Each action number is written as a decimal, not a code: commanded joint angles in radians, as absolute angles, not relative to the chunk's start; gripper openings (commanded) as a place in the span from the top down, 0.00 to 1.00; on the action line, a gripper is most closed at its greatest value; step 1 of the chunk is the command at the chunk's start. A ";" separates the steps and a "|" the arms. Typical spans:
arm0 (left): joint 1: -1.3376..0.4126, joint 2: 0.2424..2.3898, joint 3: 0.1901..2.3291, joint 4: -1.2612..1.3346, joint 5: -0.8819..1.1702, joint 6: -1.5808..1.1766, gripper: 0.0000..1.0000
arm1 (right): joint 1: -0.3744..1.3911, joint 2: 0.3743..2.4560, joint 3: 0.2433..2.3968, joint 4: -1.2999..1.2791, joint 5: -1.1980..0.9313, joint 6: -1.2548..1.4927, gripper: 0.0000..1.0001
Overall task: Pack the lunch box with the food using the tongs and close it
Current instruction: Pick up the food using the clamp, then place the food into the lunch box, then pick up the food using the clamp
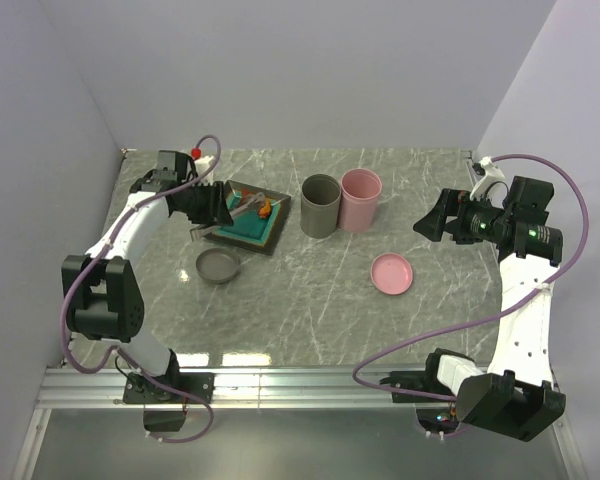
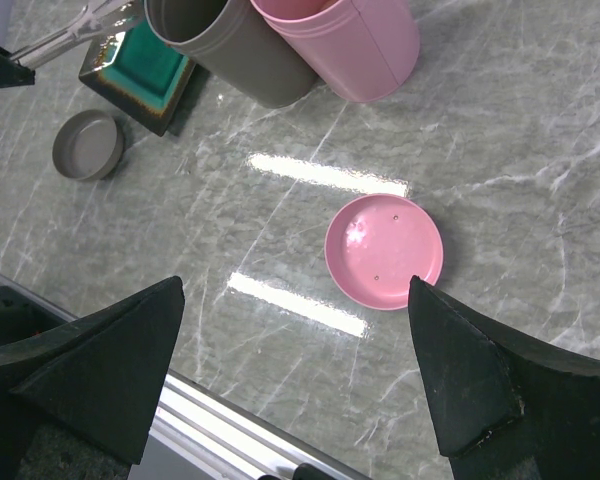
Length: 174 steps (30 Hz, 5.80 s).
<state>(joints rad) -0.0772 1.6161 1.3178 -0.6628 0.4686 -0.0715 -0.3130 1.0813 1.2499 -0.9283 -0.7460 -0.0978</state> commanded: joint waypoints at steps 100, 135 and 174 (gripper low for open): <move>-0.402 1.502 1.586 -0.646 0.483 -0.034 0.97 | -0.321 1.058 1.270 -0.923 -0.749 -0.103 0.00; -0.433 1.480 1.589 -0.669 0.338 -0.055 0.48 | -0.321 1.054 1.259 -0.920 -0.744 -0.107 0.00; -0.227 1.562 1.230 -0.494 0.063 -0.112 0.43 | -0.319 1.057 1.255 -0.920 -0.738 -0.109 0.00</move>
